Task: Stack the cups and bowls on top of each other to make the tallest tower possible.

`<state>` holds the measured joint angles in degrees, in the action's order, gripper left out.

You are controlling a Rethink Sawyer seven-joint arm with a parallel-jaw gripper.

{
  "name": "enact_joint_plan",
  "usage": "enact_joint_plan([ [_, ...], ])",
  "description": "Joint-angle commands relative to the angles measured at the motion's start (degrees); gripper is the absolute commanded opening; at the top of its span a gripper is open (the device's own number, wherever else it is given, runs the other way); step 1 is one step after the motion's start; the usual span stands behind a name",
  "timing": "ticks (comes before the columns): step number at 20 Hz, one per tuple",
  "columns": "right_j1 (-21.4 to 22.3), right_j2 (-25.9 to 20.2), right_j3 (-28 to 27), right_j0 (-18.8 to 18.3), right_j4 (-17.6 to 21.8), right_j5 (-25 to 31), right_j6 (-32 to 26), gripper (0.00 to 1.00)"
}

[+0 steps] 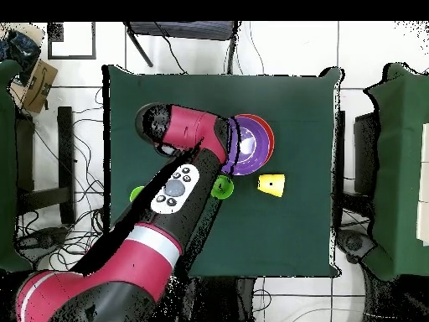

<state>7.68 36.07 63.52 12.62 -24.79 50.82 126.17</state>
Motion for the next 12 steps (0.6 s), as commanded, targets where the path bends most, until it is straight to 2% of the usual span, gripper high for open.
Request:
enact_joint_plan([
  [1,-1.7,-7.4,1.5,-0.3,1.6,-1.0,6.7,1.00],
  [12,-3.0,-8.5,0.1,-0.2,0.7,-2.4,7.2,1.00],
])
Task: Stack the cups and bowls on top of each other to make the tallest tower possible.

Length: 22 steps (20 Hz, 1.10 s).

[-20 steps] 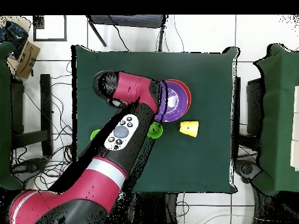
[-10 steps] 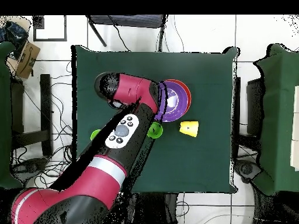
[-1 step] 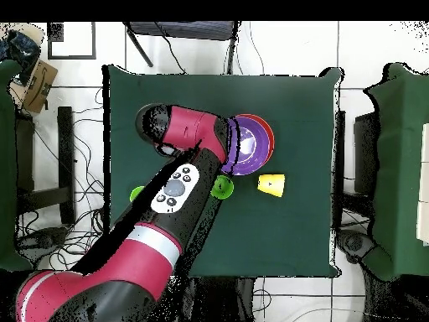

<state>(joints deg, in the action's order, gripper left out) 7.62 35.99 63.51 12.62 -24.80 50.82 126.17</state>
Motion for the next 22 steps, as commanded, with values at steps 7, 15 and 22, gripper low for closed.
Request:
enact_joint_plan([
  [7,-1.5,-8.1,1.4,1.0,0.6,-1.9,7.9,1.00],
  [15,-1.9,-10.1,1.9,0.6,-0.3,-5.0,7.5,1.00],
  [22,-2.2,-11.7,2.0,-0.1,-0.1,-6.9,6.5,1.00],
])
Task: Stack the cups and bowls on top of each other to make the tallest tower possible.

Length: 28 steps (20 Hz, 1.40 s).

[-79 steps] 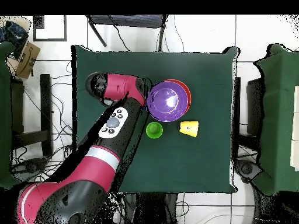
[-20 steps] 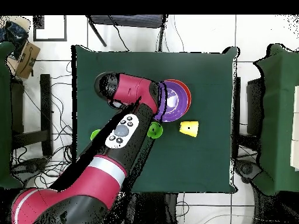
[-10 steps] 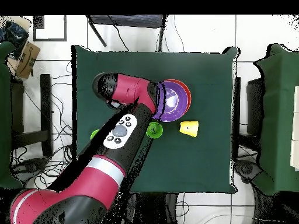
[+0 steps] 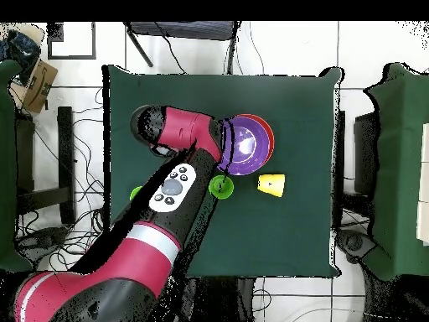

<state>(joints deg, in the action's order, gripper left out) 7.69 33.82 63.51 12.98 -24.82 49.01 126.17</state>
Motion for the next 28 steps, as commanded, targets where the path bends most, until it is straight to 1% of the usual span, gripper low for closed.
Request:
enact_joint_plan([
  [1,-2.6,-9.7,1.8,-0.7,0.0,-5.6,6.5,1.00],
  [5,-3.6,-9.9,0.4,-1.1,0.0,-6.2,6.8,1.00],
  [12,-4.2,-11.3,0.1,-1.7,-0.1,-7.3,6.2,1.00],
  [16,-5.1,-11.8,-1.0,-2.2,0.0,-8.0,6.1,1.00],
  [28,-7.9,-11.7,-4.0,-2.8,0.1,-8.6,6.8,1.00],
])
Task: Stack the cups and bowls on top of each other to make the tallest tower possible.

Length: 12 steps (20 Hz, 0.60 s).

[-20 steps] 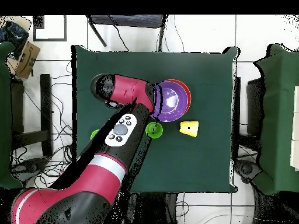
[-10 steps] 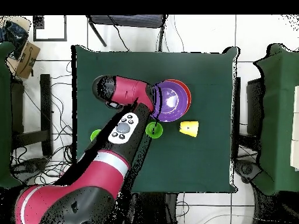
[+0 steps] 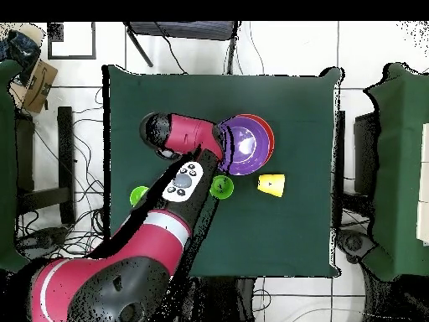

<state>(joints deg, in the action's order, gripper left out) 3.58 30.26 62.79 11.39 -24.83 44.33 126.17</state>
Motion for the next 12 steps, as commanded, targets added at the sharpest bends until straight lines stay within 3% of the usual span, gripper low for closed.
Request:
enact_joint_plan([
  [1,-4.0,-8.0,-3.4,-1.2,0.2,-4.1,6.8,1.00],
  [2,-4.2,-7.7,-3.7,-1.3,0.5,-3.9,6.3,0.00],
  [6,-4.3,-5.5,-4.6,-0.6,1.3,-2.9,7.2,0.00],
  [12,0.1,-5.6,-0.9,0.4,1.0,-0.9,6.8,0.00],
])
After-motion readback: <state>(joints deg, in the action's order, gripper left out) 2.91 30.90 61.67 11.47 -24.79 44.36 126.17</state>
